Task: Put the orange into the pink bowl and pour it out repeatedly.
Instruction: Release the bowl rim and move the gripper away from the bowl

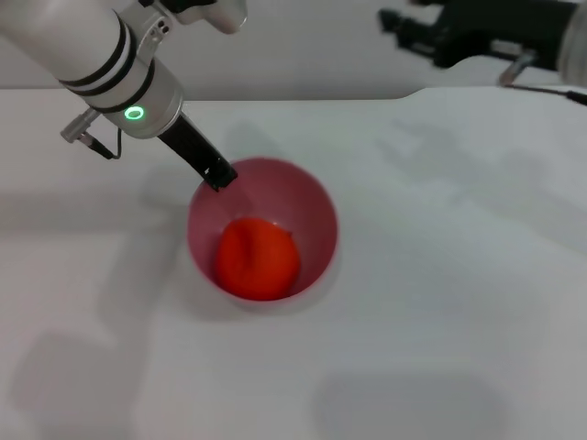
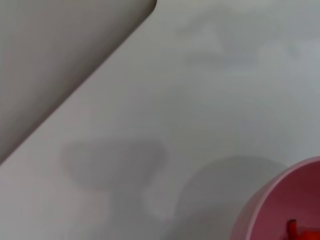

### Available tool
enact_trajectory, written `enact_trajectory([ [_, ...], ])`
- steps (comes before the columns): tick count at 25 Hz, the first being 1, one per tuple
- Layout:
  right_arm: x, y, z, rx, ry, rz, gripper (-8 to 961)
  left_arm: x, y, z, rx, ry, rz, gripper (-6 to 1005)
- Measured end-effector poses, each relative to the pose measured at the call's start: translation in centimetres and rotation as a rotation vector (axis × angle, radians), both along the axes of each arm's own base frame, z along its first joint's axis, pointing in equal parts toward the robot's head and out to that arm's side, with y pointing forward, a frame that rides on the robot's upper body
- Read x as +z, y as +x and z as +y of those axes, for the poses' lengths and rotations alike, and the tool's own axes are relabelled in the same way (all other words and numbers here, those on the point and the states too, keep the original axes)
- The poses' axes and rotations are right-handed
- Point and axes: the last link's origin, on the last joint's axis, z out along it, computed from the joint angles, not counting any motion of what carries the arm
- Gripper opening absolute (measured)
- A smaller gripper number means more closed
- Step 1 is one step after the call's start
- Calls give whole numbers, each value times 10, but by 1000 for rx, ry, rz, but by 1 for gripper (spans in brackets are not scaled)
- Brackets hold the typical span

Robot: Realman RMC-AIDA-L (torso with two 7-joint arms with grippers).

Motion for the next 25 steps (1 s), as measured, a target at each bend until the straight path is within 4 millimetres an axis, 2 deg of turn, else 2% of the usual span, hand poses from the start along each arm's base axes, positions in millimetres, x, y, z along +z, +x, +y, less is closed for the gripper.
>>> enact_trajectory([
  [8, 34, 49, -1, -20, 268, 168, 453, -1, -12, -2, 60, -24, 29, 41],
  [10, 40, 60, -4, -19, 326, 211, 453, -4, -21, -3, 80, -18, 24, 42],
  [14, 45, 75, -8, -20, 412, 276, 453, -5, -27, -4, 93, -14, 19, 42],
  [16, 44, 79, -8, -19, 424, 284, 453, -6, -38, -8, 126, -7, 12, 42],
  [19, 42, 81, -7, -22, 419, 293, 453, -7, -40, -10, 137, -6, 11, 42],
  [20, 41, 81, -6, -21, 417, 295, 453, -8, -49, -13, 166, -6, 10, 42],
  [25, 40, 78, -1, -15, 412, 300, 453, -12, -53, -15, 182, -21, 18, 41],
])
